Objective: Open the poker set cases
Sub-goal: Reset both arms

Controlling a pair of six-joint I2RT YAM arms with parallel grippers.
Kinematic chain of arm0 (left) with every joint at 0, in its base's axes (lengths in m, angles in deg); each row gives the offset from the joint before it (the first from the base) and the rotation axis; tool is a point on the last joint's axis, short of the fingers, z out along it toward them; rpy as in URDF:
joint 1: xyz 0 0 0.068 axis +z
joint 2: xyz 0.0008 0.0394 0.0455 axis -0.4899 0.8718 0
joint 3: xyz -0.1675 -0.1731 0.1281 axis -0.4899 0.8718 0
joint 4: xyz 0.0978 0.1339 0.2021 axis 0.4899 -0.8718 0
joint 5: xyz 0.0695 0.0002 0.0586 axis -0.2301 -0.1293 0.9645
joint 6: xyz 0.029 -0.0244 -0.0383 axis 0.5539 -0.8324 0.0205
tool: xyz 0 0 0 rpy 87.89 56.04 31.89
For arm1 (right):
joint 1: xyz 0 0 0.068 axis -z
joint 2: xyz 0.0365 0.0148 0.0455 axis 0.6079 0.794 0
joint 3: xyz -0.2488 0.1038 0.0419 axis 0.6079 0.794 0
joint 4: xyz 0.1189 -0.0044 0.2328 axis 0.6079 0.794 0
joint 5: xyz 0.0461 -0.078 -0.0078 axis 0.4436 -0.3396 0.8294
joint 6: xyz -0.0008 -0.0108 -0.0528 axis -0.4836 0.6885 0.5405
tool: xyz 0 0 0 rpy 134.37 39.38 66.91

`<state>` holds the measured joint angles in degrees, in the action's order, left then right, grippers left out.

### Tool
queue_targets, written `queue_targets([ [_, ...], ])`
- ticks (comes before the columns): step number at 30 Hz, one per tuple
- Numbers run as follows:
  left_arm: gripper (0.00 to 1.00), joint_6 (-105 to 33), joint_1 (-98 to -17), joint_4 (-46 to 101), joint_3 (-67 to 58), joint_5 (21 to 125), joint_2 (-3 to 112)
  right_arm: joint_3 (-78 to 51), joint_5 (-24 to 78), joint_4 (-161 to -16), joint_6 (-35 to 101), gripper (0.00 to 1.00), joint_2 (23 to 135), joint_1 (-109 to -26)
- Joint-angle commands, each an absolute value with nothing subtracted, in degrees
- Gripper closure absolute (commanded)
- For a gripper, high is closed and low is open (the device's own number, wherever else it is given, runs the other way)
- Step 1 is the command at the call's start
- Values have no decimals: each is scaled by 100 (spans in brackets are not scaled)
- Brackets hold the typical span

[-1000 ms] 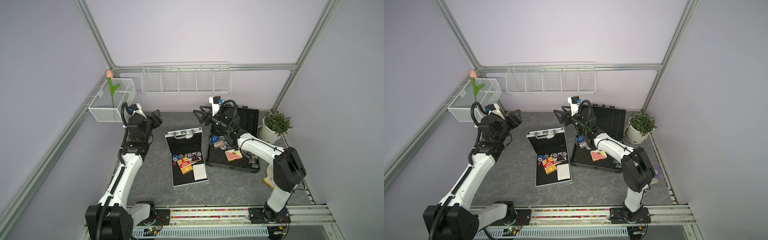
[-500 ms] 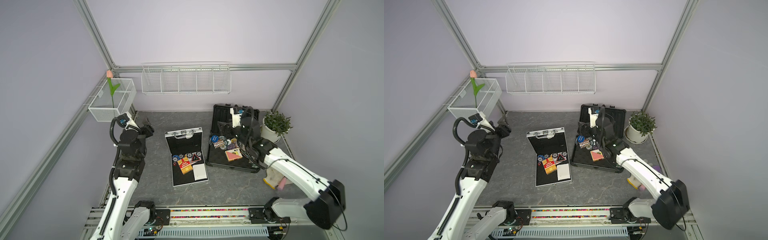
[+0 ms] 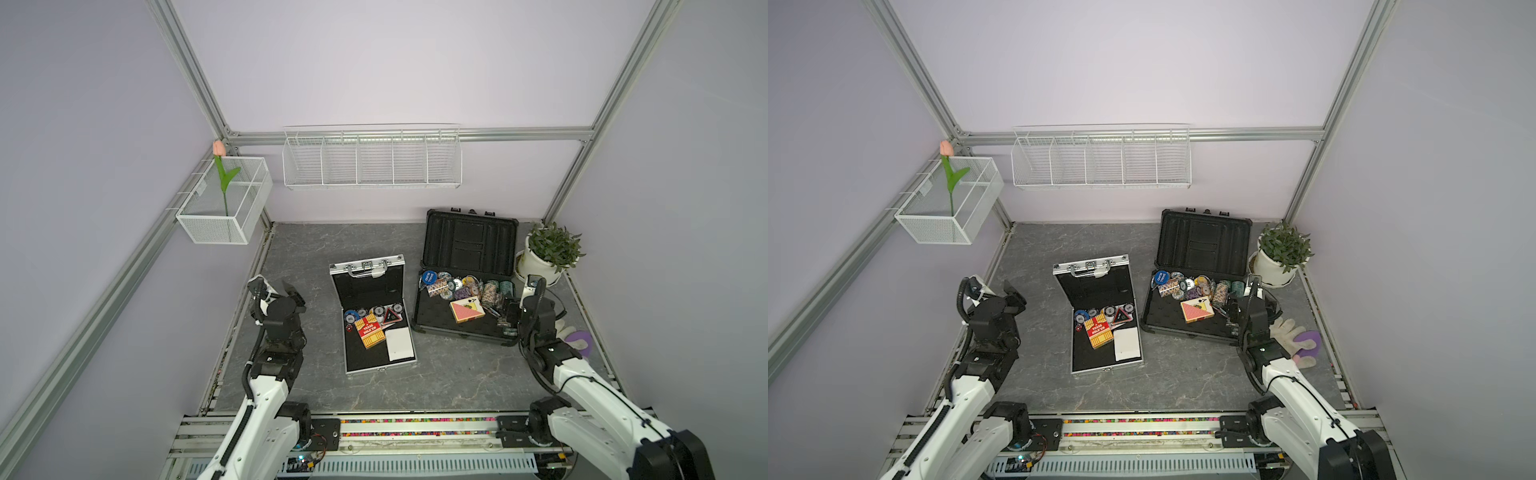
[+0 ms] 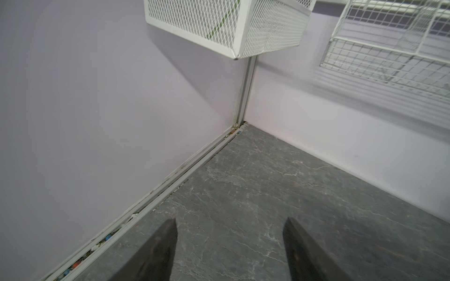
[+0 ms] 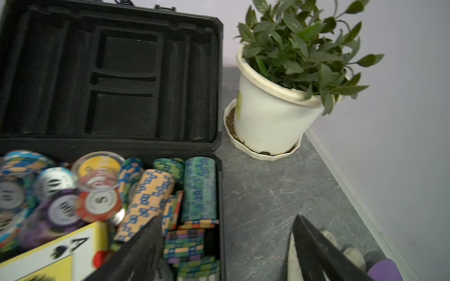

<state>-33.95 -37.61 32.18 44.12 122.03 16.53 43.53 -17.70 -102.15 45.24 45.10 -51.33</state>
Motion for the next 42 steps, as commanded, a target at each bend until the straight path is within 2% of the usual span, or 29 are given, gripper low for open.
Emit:
queue_targets([
  [1,29,-3333,-3670,4073,4565,12651,2281,4738,-1809,-11877,4831,14,4976,-4800],
  [7,29,-3267,-3569,5656,5042,12168,3449,5137,-1089,-14449,5760,14,6423,-4607],
  [12,29,-2963,-3373,5982,4958,11626,4019,5055,-44,-15057,5792,13,7125,-4446],
  [16,29,-2660,-3251,6346,4800,10867,4506,5345,460,-16965,5845,12,8417,-4274],
  [19,29,-2412,-3225,6792,4849,10416,4793,5259,753,-16115,5718,12,7939,-4132],
  [24,28,-2298,-3193,7102,4819,10149,5165,5188,1202,-16205,5414,11,8092,-3772],
  [30,27,-2275,-3186,7631,4836,10158,5724,5147,1180,-16093,5335,5,8073,-3707],
  [33,25,-2395,-3190,7198,4632,10347,5702,5084,861,-15931,5211,1,8051,-3701],
  [36,21,-2402,-3189,7041,4532,10331,5714,4912,-6,-15519,4880,11,8000,-3701],
  [39,19,-2396,-3189,7006,4524,10329,5702,4850,-101,-15386,4869,12,7976,-3721],
  [42,10,-2388,-3192,6978,4508,10334,5704,4850,-109,-15356,4870,12,7964,-3721],
])
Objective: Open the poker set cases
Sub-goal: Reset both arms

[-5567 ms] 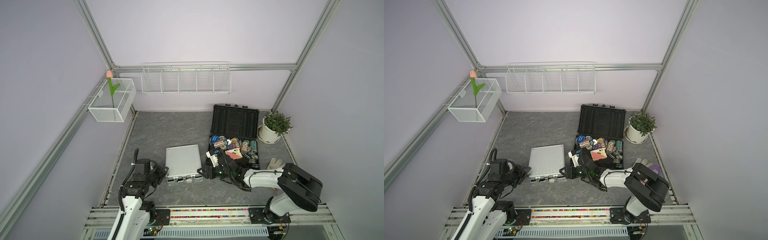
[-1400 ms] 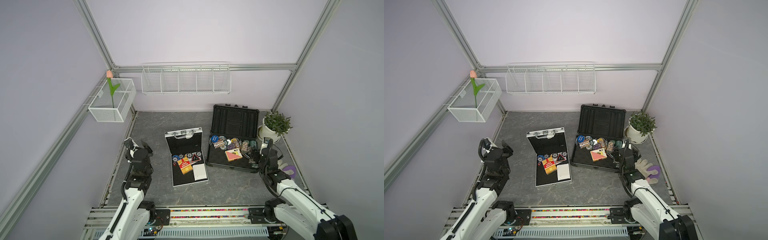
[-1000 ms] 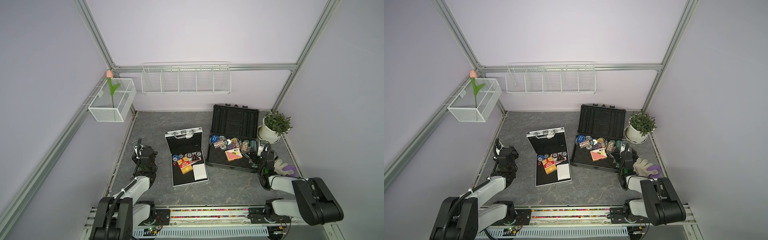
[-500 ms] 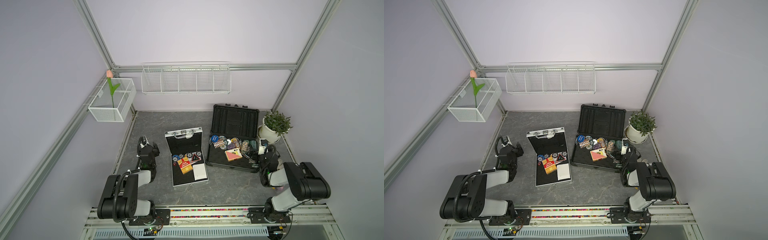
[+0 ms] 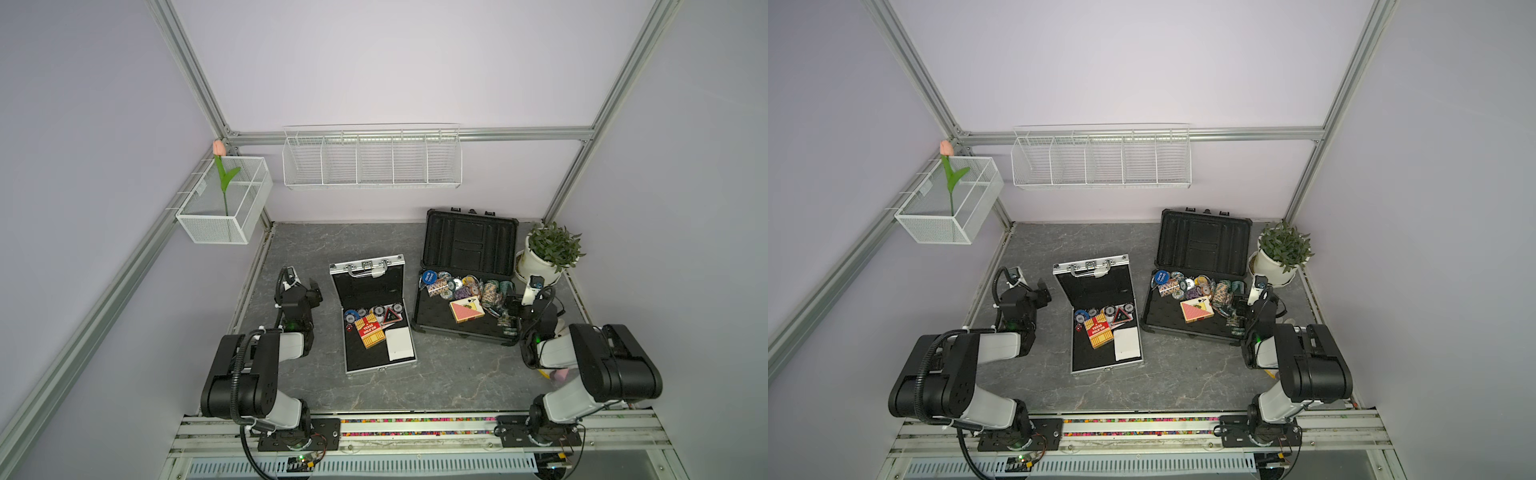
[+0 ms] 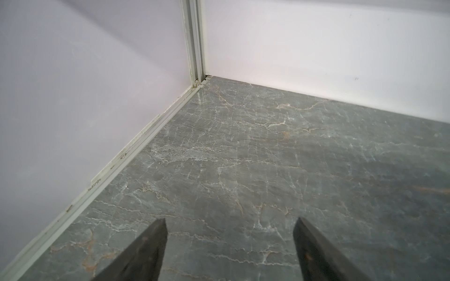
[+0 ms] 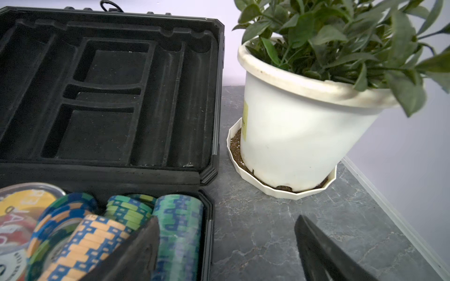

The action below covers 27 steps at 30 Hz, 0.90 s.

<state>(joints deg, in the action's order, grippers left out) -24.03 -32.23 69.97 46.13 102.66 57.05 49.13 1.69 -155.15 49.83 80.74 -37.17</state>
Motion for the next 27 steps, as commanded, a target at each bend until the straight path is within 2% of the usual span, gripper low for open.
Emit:
queue_targets([
  [1,0,-2395,-3189,6971,4508,10329,5709,4850,-111,-15373,4874,11,7975,-3728],
  [27,1,-2376,-3193,6945,4496,10304,5699,4683,75,-15066,4944,12,7963,-3732],
])
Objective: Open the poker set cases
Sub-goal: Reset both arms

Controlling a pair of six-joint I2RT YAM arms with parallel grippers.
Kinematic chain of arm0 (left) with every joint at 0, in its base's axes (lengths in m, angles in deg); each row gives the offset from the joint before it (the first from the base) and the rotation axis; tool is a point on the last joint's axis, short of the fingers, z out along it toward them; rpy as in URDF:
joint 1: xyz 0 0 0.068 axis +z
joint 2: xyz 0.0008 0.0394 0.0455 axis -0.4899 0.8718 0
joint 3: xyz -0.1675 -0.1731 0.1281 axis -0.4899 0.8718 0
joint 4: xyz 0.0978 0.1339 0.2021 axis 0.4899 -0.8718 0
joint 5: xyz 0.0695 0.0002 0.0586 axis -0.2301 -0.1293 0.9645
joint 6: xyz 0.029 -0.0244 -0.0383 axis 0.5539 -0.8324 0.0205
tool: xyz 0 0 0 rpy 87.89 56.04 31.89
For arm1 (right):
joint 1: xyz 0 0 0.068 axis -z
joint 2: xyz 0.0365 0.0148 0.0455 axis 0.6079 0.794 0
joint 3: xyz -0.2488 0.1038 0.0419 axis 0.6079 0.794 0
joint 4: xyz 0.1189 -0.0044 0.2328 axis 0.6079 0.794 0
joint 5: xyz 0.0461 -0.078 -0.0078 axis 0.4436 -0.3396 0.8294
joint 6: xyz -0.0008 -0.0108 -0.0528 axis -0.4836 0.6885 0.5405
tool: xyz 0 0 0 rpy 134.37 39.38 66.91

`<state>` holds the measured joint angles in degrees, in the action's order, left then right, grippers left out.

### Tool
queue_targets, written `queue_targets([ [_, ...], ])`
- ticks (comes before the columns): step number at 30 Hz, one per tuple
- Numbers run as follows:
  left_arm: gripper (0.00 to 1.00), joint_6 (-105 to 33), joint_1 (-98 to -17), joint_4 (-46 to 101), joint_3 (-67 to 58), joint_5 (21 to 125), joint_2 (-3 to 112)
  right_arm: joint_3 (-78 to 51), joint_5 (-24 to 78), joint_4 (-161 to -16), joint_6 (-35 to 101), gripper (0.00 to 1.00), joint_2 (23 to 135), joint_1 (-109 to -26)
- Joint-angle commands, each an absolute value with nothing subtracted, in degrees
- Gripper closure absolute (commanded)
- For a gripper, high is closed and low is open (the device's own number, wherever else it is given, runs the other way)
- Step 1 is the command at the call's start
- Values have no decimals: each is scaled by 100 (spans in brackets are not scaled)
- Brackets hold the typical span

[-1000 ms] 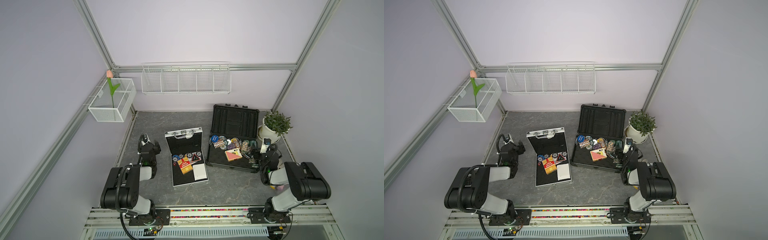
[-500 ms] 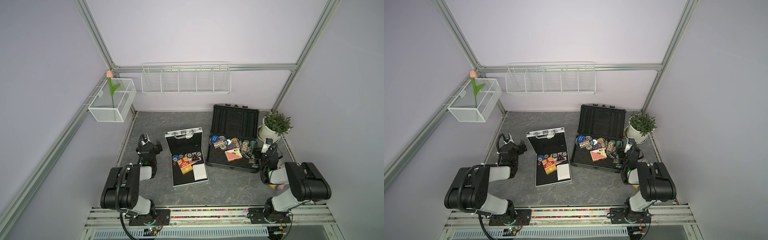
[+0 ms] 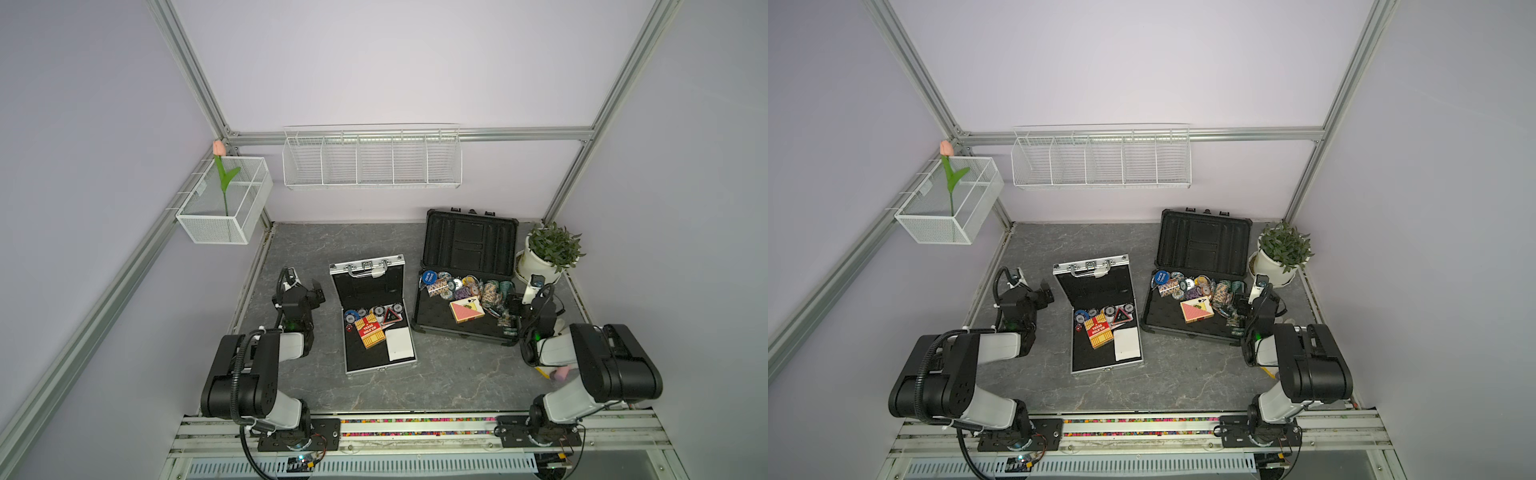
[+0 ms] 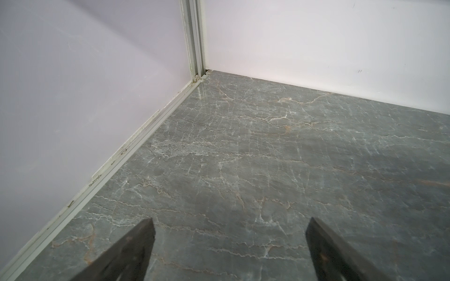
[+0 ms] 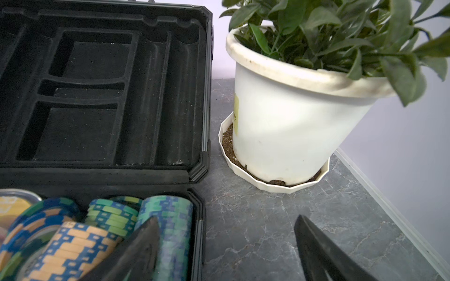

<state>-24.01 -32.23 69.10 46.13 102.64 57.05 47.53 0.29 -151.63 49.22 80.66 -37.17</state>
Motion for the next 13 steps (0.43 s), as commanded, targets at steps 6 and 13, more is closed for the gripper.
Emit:
queue_targets([
  [6,1,-2379,-3189,6943,4491,10307,5701,4350,-27,-14442,5035,11,7978,-3827],
  [13,1,-2371,-3189,6943,4495,10304,5701,4384,-31,-14514,5045,11,7964,-3840],
])
